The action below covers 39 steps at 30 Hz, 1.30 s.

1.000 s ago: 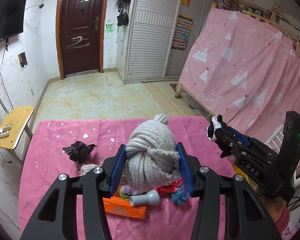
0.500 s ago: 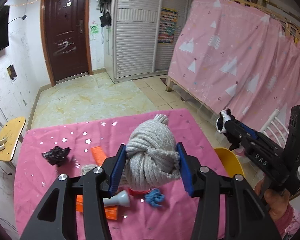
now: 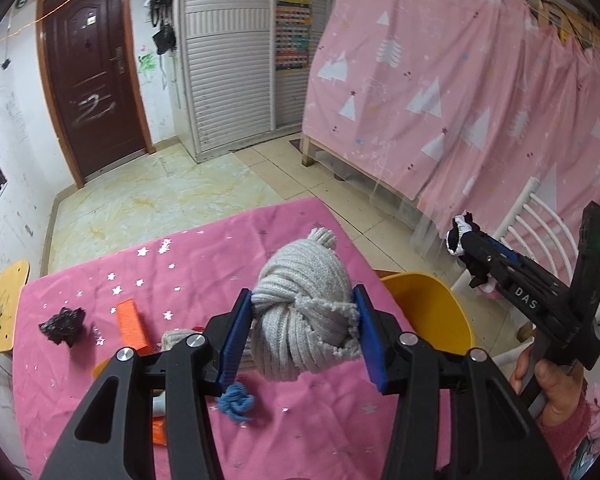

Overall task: Collect trash
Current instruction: 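Carry the grey hat and black sock over the yellow bin and open both tools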

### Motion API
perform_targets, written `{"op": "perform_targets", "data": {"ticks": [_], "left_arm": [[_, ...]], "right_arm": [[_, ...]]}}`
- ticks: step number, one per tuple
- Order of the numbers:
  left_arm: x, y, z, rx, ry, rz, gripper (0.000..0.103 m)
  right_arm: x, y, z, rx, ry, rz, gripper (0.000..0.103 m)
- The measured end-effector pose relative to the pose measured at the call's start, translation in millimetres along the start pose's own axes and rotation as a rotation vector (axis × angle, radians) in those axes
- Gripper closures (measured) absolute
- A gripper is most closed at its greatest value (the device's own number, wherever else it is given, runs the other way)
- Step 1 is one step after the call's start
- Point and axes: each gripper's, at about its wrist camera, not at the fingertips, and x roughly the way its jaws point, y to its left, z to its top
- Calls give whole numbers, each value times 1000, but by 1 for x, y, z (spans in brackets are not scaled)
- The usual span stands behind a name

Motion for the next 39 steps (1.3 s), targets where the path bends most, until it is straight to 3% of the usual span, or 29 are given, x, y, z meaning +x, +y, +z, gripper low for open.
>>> {"op": "perform_targets", "data": {"ticks": [15, 20, 26, 29, 33, 39], "left_arm": [[23, -61, 6, 90, 38, -43, 60], [28, -86, 10, 108, 43, -136, 60], [38, -115, 15, 87, 60, -325, 60], [46, -123, 15, 61, 81, -370, 57], [49, -129, 15, 53, 87, -388, 49], [44, -130, 14, 75, 68, -370, 49]], "right_arm": [[-4, -39, -11, 77, -4, -27, 63], [-15, -52, -10, 115, -41, -32, 63], [-27, -65, -9, 153, -77, -35, 63], [-30, -69, -9, 166, -89, -31, 63], [-32, -73, -8, 174, -97, -25, 63], [-32, -74, -9, 181, -100, -19, 63]]}}
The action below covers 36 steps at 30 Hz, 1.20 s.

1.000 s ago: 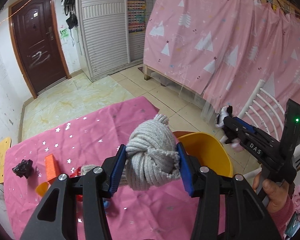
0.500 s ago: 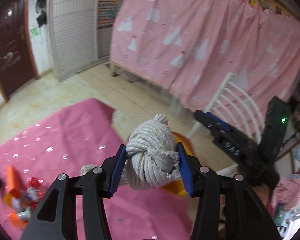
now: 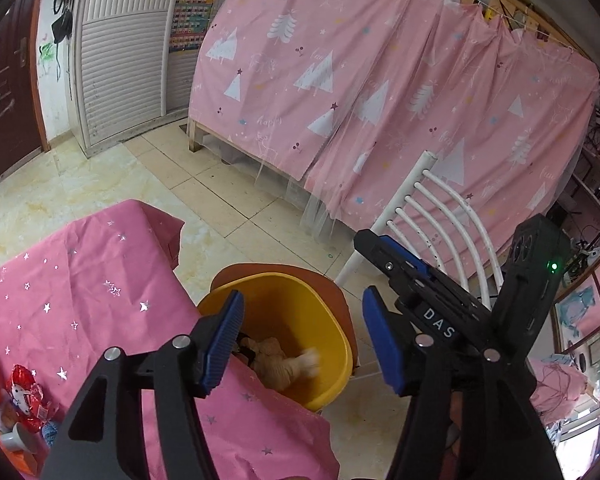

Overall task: Collect trash
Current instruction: 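Carry the grey hat and black sock over the yellow bin and open both tools, then move both open tools back over the remaining trash on the table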

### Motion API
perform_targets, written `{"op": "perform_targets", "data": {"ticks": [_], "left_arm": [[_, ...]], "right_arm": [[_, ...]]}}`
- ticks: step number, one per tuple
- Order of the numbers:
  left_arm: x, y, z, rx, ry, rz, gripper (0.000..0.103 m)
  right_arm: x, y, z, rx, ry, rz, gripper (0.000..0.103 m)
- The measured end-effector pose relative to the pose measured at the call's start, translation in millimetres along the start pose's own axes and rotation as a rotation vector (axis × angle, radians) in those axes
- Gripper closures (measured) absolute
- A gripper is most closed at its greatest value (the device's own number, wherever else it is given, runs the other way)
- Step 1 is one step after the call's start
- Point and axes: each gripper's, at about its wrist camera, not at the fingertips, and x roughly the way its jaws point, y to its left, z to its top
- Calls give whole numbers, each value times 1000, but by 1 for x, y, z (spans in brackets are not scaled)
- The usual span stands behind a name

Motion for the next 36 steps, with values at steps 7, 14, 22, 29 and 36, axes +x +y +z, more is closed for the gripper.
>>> {"op": "perform_targets", "data": {"ticks": [7, 14, 22, 29, 36], "left_arm": [[-15, 8, 0, -13, -21, 6, 49], [-44, 31, -2, -36, -71, 30, 49], [-79, 78, -7, -111, -122, 85, 49], [-106, 121, -14, -172, -156, 142, 49], [-134, 166, -26, -247, -190, 189, 49]], "right_arm": [[1, 8, -1, -21, 5, 14, 63], [9, 30, -5, -55, 29, 28, 51], [32, 83, -13, -132, 89, 76, 50], [50, 135, -25, -215, 137, 128, 50], [63, 173, -40, -277, 180, 164, 50]]}}
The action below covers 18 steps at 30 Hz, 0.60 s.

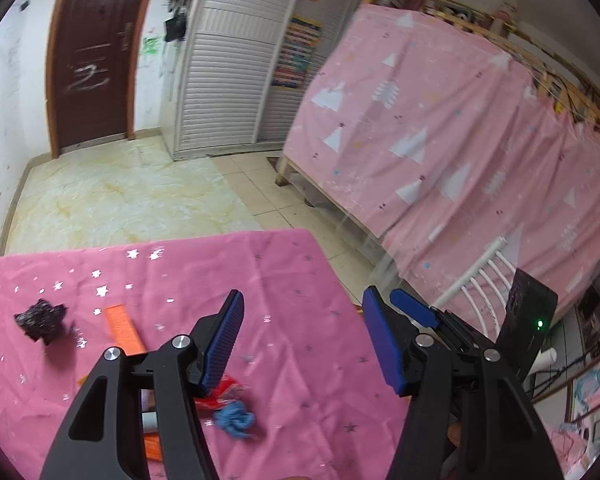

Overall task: Collect trash
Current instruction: 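Move both open tools back over the remaining trash on the table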

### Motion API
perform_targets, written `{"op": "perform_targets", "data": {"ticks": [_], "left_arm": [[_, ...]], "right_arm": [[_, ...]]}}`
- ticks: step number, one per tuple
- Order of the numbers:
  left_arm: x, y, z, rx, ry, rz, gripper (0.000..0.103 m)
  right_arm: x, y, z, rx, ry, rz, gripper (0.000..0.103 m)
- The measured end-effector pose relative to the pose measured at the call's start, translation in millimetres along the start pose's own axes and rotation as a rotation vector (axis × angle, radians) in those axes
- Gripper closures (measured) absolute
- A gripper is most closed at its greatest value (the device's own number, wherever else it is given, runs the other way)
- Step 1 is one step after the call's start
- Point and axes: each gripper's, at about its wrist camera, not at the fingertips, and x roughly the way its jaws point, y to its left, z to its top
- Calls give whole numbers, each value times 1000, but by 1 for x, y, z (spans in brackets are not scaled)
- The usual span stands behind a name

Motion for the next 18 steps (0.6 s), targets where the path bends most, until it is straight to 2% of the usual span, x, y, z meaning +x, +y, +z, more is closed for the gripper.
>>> {"op": "perform_targets", "data": {"ticks": [5, 7, 8, 18], "left_arm": [[-8, 29, 0, -36, -23, 46, 49], [-12, 44, 1, -62, -30, 70, 49], [-13, 50, 2, -73, -31, 75, 49], [-24, 117, 5, -177, -44, 170, 48]], "right_arm": [[12, 23, 0, -38, 30, 24, 49], [18, 33, -1, -58, 45, 35, 38], [20, 37, -2, -67, 51, 40, 37], [50, 85, -14, -158, 137, 88, 37]]}}
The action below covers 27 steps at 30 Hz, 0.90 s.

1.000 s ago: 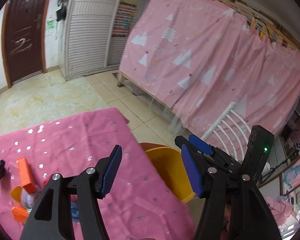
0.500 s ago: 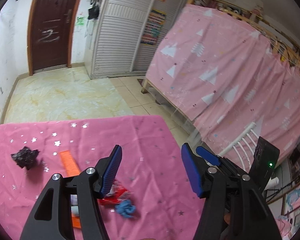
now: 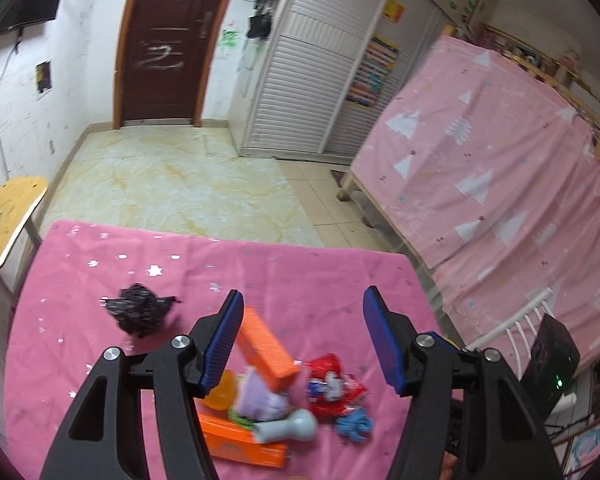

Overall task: Collect trash
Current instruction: 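Move both open tools back over the remaining trash on the table, then grasp the black plastic bag with the left tool while the right tool grasps the red Hello Kitty bag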

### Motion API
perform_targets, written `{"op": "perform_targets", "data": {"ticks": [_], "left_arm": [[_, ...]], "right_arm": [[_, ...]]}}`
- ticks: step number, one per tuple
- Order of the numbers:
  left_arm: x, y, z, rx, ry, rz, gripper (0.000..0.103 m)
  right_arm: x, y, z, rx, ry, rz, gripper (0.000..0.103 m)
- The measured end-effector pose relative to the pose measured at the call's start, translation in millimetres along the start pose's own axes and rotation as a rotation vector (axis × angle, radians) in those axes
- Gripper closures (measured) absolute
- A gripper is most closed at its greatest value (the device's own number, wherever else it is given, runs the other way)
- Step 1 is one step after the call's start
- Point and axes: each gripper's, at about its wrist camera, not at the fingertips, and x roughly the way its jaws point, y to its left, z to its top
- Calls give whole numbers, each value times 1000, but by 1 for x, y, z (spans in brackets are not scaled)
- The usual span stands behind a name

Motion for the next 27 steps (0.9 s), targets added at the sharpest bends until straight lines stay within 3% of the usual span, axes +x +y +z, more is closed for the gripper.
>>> {"op": "perform_targets", "data": {"ticks": [13, 27], "left_arm": [[23, 73, 3, -95, 54, 122, 47], [63, 107, -11, -131, 143, 230, 47]], "right_arm": [[37, 39, -8, -67, 95, 26, 37], [56, 52, -10, -94, 147, 21, 37]]}}
